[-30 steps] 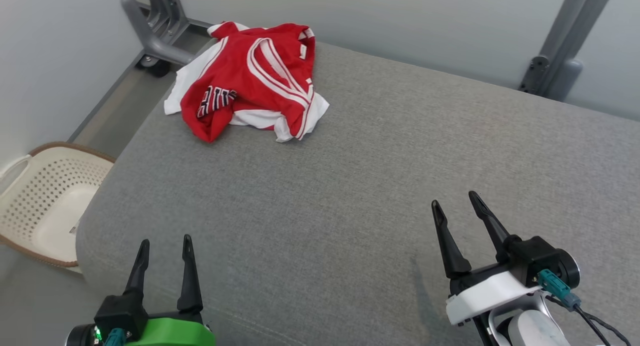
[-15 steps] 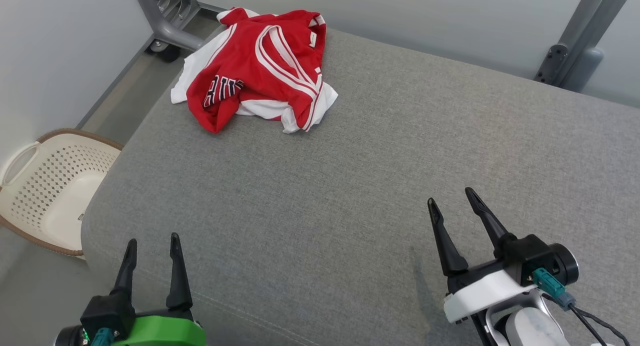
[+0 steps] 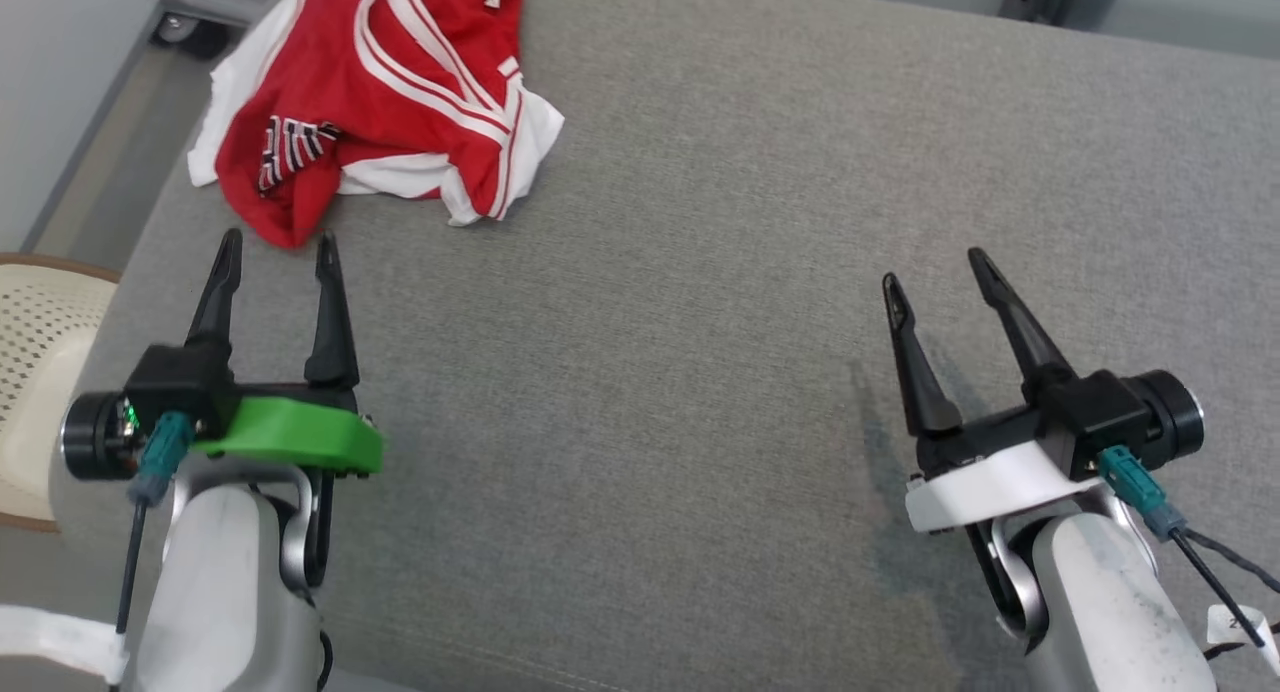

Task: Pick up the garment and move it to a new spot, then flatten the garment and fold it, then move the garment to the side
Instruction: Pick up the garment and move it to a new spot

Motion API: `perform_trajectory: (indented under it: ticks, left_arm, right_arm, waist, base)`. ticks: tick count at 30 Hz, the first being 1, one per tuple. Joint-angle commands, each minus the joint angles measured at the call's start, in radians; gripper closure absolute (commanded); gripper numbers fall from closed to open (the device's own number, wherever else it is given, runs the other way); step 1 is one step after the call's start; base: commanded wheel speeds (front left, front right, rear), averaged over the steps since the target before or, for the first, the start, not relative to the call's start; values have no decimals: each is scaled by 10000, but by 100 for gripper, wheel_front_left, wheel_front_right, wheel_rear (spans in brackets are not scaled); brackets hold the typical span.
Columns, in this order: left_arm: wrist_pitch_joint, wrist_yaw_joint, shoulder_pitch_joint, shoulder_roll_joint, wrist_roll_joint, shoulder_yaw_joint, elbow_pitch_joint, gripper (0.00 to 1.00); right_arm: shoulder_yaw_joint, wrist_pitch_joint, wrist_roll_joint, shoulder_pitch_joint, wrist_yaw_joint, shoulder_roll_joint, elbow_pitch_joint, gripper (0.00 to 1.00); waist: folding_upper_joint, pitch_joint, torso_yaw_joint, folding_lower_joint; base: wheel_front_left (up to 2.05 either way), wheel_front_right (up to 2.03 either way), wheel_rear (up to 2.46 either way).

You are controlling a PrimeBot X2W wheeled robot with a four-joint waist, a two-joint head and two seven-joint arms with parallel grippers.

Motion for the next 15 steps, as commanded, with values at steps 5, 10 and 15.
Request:
perform_trajectory:
  ticks: [5, 10, 15]
  left_arm:
    - [5, -252, -1347, 31, -163, -416, 1476, 0]
    - [111, -309, -2472, 158, -380, -569, 3233, 0]
    - [82, 129, -3225, 507, -457, -185, 4171, 0]
  right_arm:
    - [-413, -35, -262, -512, 1, -41, -326, 0]
    - [-554, -35, -358, -844, 1, -41, -664, 0]
    - [-487, -35, -256, -1185, 1, -41, -1014, 0]
  waist:
    - [-1, 1382, -1380, 0]
    - [-1, 1993, -1863, 0]
    - [-1, 2638, -2182, 0]
  base:
    - [0, 0, 0]
    - [0, 0, 0]
    - [0, 0, 0]
